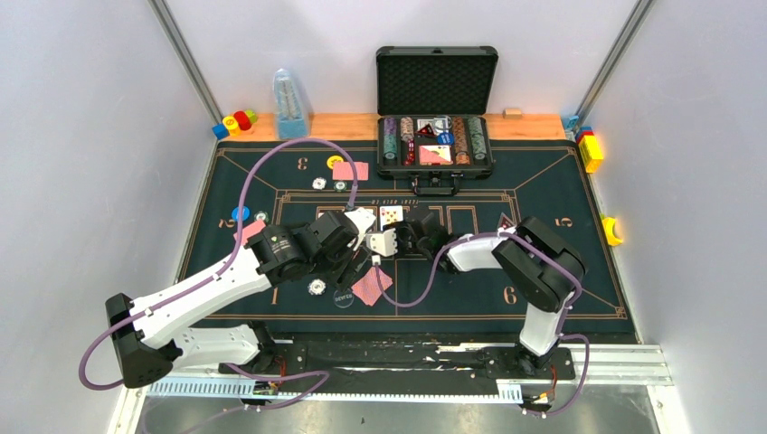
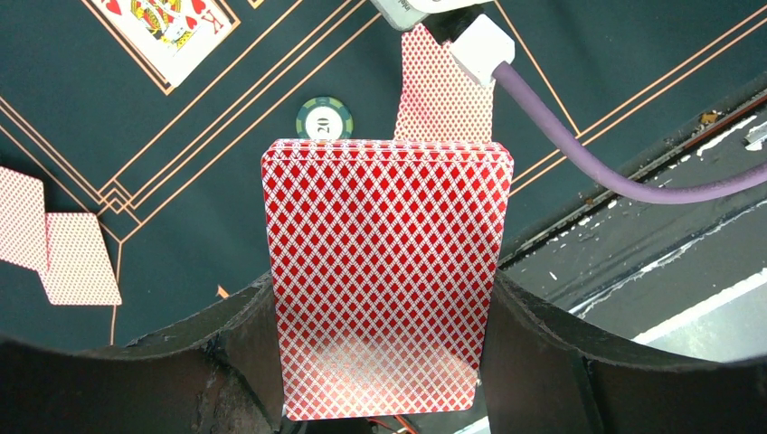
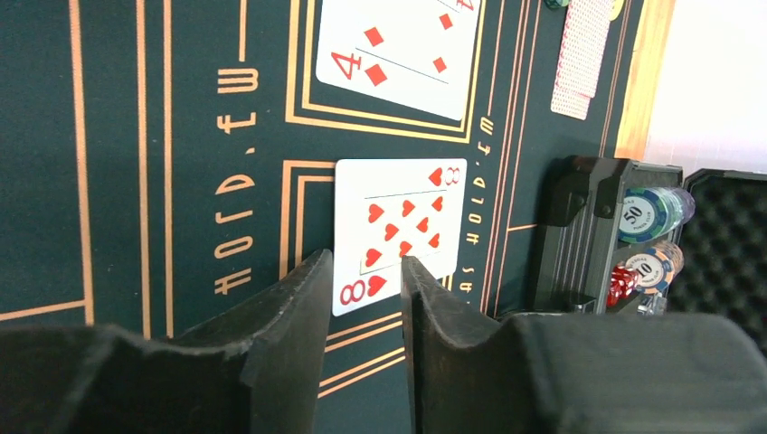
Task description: Distribute texas hold em gaming equipment
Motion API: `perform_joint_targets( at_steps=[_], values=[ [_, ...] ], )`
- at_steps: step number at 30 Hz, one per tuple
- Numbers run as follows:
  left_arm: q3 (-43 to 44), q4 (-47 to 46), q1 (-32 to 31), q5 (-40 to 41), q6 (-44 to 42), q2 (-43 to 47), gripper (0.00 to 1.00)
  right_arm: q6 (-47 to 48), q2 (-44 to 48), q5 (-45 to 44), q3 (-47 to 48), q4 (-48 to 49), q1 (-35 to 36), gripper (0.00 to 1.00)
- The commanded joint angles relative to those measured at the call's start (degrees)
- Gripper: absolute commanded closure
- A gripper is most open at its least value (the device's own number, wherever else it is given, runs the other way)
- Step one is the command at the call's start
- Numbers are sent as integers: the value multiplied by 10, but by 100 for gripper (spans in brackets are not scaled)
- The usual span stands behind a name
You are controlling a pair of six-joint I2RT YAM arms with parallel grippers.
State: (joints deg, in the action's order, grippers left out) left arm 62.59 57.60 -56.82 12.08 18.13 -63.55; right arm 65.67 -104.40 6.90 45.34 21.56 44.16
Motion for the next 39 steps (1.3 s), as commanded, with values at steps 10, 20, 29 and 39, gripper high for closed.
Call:
perform_joint_targets(
  at_steps=[10, 20, 29, 39],
  values=[
    [18, -6, 0, 17, 13, 17, 100, 13, 44, 81, -16, -175, 3, 53],
    [17, -11, 1, 10, 10, 10, 100, -12, 222, 148, 6, -213, -9, 0],
    [22, -16, 0, -14, 9, -3, 100, -100, 363, 96, 123, -49, -76, 0],
    [11, -27, 1, -70, -1, 2, 100, -935, 428, -220, 164, -280, -195, 0]
  ],
)
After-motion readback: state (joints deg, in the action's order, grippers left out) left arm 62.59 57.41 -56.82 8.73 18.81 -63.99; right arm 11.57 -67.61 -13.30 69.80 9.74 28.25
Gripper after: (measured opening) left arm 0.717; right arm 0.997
